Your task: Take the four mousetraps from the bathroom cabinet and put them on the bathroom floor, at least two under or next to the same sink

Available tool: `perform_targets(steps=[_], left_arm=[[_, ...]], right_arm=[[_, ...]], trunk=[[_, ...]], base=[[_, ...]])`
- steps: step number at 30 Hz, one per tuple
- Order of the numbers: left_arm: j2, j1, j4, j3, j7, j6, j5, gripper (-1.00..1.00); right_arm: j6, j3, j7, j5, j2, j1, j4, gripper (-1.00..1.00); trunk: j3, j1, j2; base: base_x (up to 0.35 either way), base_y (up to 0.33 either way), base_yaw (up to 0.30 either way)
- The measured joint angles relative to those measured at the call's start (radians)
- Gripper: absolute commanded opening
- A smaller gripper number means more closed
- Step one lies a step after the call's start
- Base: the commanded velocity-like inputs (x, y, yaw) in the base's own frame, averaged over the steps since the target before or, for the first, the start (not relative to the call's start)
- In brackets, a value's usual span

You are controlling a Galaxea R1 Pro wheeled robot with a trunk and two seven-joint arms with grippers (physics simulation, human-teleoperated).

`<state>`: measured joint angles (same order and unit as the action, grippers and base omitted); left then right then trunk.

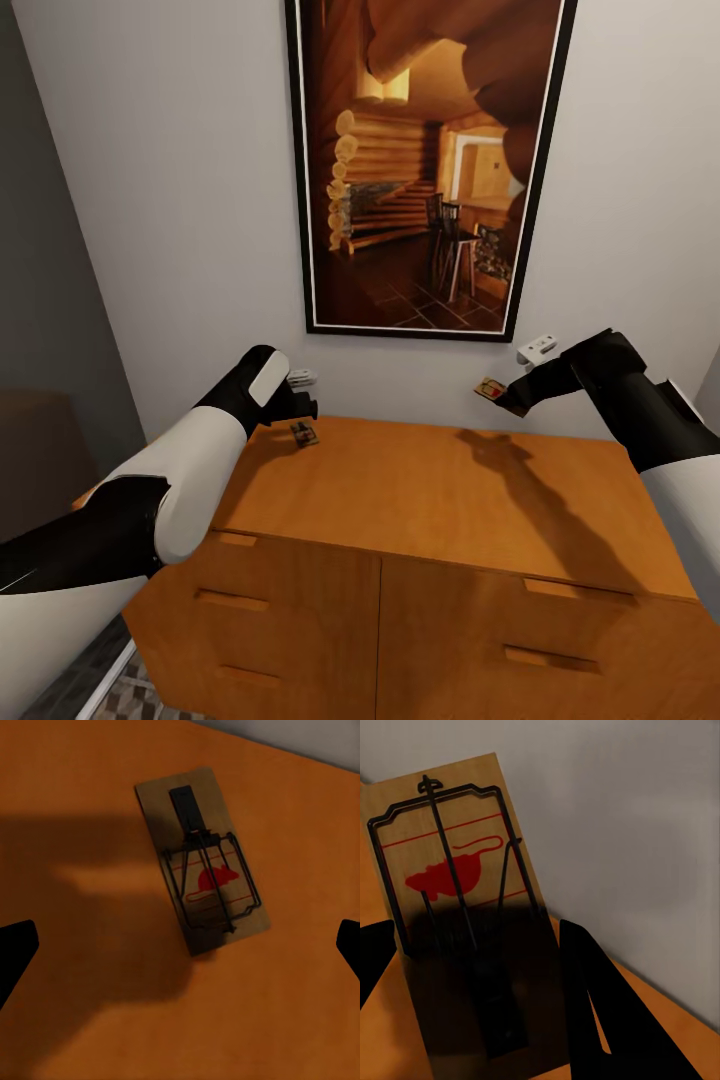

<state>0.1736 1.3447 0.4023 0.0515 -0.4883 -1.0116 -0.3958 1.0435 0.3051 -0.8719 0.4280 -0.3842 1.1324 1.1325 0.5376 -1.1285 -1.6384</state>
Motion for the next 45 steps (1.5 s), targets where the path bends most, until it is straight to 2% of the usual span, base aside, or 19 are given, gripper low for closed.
perform_targets(steps=[11, 21, 45], left_arm=[[0.0, 0.0, 0.001, -0.001, 0.0, 0.0, 0.002, 1.0], [0.0, 0.0, 0.003, -0.001, 0.01, 0.0, 0.001, 1.0], [0.0, 0.0, 0.003, 0.0, 0.008, 0.0, -0.001, 1.0]], right_arm=[[0.0, 0.001, 0.0, 0.001, 0.001, 0.0, 0.0, -1.0], [0.0, 0.001, -0.001, 0.001, 0.002, 0.0, 0.0, -1.0], [0.0, 0.0, -0.001, 0.0, 0.0, 0.0, 0.0, -1.0]], trunk=[[0.0, 0.0, 0.0], [0.0, 0.0, 0.0], [0.0, 0.0, 0.0]], base=[[0.007, 0.0, 0.0], [0.134, 0.0, 0.0], [0.006, 0.0, 0.0]])
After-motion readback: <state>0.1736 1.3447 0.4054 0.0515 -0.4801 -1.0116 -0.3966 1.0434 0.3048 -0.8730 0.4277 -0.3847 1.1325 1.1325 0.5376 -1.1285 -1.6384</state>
